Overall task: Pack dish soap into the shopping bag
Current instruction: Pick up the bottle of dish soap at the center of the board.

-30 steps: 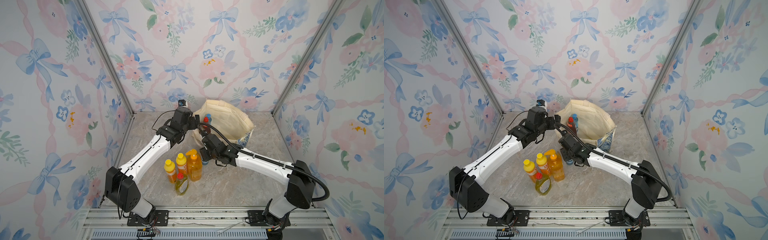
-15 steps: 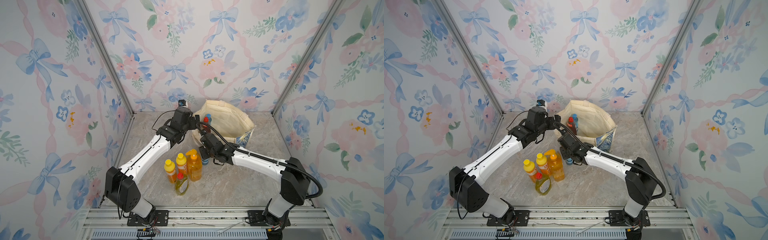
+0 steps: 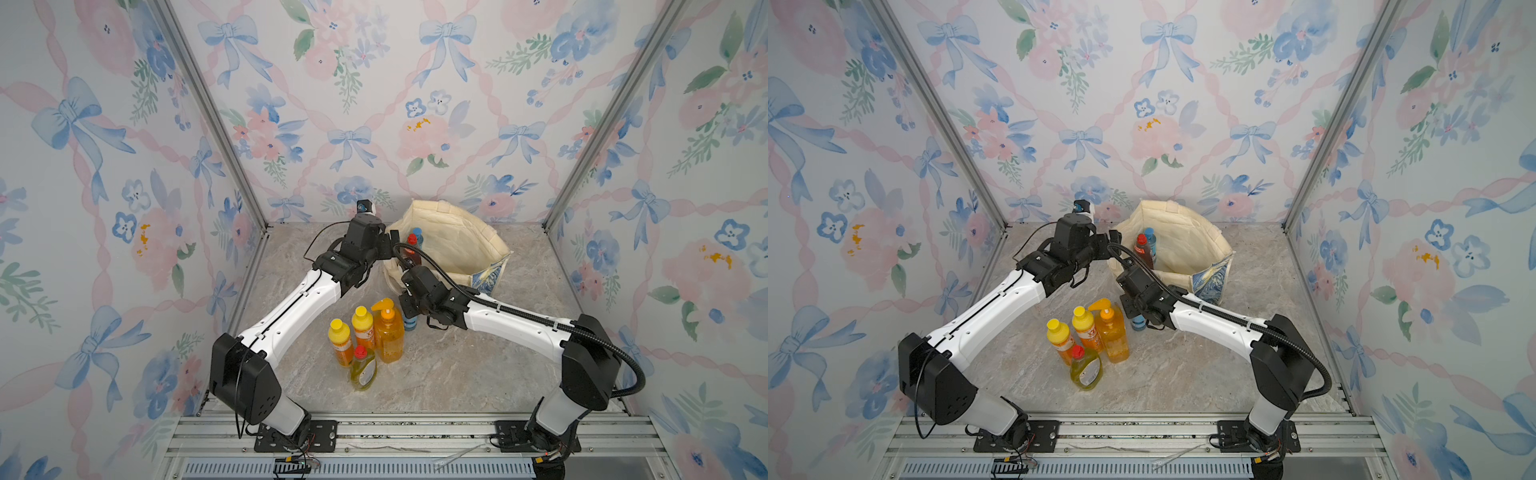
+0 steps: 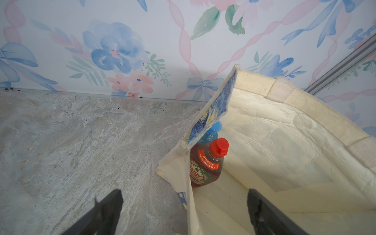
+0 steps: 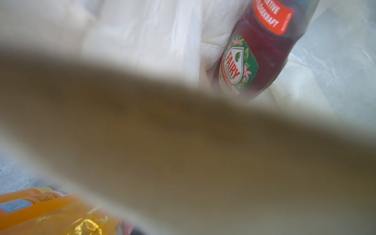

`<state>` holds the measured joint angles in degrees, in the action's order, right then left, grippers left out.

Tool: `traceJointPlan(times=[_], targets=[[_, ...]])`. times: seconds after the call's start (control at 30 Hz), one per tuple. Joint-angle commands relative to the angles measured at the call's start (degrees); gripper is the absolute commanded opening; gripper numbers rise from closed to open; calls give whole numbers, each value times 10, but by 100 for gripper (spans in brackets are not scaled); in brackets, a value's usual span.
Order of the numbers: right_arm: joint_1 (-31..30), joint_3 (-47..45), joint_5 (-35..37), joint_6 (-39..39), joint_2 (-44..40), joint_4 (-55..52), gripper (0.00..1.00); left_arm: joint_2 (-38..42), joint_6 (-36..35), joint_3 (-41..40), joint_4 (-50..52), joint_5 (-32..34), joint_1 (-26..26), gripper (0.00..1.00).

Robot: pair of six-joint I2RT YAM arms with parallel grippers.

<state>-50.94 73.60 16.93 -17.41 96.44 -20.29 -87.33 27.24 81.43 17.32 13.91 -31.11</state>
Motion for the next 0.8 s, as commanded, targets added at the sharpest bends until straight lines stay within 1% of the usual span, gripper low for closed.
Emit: traceJointPlan(times=[0.0,0.17,0.3,0.5,0.57,0.63,0.77], targets=[[7,-19,-5,8,-33,-15,14,5,3,-7,-1,0,4,98],[-3,-21,-3,22,-74,-27,0,0,2,-4,-1,-4,4,98],[-10,-18,-7,31,-114,-61,0,1,2,-1,-1,-2,4,98],[-12,3,-34,48,-200,-149,0,1,-10,-3,0,12,4,98],[-11,23,-37,56,-228,-185,0,4,-14,-7,0,20,5,98],[-1,55,-54,63,-249,-225,0,9,-15,-11,1,26,8,98],[22,138,-70,85,-268,-299,0,11,-15,-15,5,13,16,98]])
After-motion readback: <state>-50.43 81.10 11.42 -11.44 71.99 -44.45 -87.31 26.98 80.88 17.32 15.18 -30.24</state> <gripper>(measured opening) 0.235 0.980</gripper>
